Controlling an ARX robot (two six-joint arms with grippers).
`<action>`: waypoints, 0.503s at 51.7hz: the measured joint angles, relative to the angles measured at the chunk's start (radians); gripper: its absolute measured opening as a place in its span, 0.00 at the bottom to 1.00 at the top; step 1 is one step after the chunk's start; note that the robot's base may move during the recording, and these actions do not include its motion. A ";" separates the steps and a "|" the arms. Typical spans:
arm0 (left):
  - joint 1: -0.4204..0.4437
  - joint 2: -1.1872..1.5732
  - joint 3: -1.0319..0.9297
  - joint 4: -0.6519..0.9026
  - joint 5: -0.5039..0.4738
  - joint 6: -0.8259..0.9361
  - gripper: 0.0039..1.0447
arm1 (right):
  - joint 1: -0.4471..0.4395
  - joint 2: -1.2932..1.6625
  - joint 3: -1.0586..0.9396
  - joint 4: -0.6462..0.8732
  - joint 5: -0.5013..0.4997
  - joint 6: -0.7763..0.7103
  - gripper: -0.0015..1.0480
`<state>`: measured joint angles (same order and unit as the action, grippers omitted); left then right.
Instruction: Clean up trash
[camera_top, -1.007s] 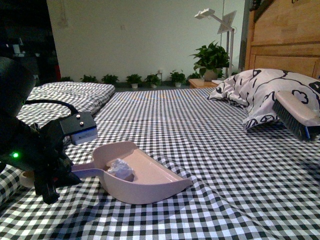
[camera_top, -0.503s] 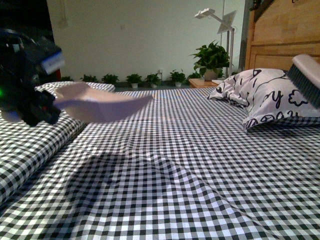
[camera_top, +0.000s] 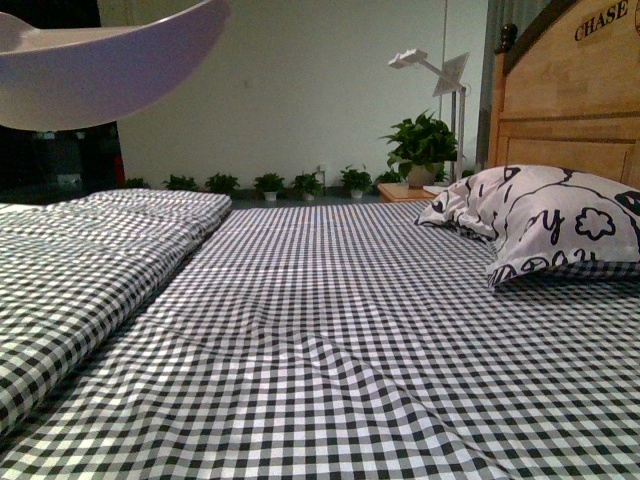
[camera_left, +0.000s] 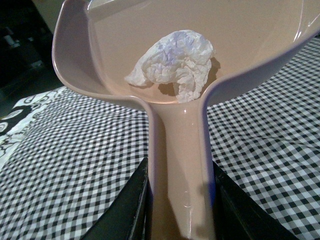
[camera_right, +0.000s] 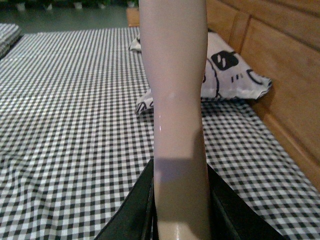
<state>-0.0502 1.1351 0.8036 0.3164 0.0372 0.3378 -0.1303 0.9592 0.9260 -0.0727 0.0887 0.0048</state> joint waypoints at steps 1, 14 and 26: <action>0.003 -0.024 -0.018 0.002 -0.008 -0.010 0.27 | -0.005 -0.018 -0.001 -0.005 -0.001 0.000 0.20; 0.024 -0.283 -0.177 -0.096 -0.023 -0.108 0.27 | -0.066 -0.200 -0.011 -0.081 -0.039 0.020 0.20; 0.004 -0.565 -0.314 -0.256 -0.022 -0.146 0.27 | -0.155 -0.382 -0.040 -0.207 -0.148 0.057 0.20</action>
<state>-0.0463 0.5705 0.4900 0.0601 0.0154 0.1921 -0.2855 0.5770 0.8860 -0.2794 -0.0593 0.0616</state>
